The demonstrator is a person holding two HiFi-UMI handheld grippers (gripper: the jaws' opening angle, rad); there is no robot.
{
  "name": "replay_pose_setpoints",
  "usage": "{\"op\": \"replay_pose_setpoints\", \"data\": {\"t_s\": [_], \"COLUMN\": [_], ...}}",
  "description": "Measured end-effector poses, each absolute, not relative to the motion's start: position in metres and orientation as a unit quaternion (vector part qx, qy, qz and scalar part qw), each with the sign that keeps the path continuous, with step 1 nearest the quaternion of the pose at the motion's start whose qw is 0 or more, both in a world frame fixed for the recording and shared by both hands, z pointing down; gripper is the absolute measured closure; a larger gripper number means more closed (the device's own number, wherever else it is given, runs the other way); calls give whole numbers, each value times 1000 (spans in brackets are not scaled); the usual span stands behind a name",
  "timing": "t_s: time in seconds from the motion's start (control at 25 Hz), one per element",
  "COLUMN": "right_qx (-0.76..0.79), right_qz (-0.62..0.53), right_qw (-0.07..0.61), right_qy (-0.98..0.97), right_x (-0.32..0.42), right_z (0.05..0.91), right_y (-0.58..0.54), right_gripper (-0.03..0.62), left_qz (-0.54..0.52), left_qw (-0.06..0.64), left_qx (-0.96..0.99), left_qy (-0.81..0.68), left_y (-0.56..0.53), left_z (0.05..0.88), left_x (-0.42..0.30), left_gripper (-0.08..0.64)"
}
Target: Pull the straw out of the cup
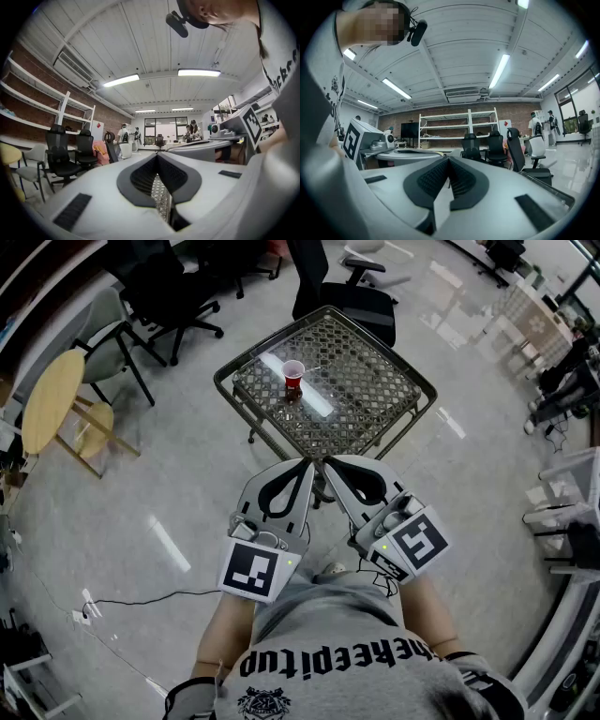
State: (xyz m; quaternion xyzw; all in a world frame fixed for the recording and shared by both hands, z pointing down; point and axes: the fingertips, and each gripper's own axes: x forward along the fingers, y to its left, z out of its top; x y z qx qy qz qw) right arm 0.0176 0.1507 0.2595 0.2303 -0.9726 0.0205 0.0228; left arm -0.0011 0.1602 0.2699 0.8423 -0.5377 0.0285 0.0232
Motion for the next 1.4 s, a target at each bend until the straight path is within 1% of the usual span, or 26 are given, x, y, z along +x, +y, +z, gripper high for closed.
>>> {"op": "replay_pose_setpoints", "data": {"t_s": [0.44,0.84,1.0,1.4], "right_qx": [234,264,282,293], "right_qz": [18,35,38,43], "right_qw": [20,10,18,21], "right_qy": [-972,-964,-959,-955], "right_x": [16,-2,-5,10], "right_z": [261,264,270,271], "right_y": [156,155,158,136], "right_gripper": [583,581,581,581], "left_qz": [28,28,28,30], "left_qw": [20,24,23,32], "left_qx": [844,856,863,867], "left_qy": [-536,-516,-504,-497], "left_y": [166,165,163,143], "left_z": [273,280,281,286], "left_x": [-4,-27,-32,-21], "left_gripper": [546,546,546,546]}}
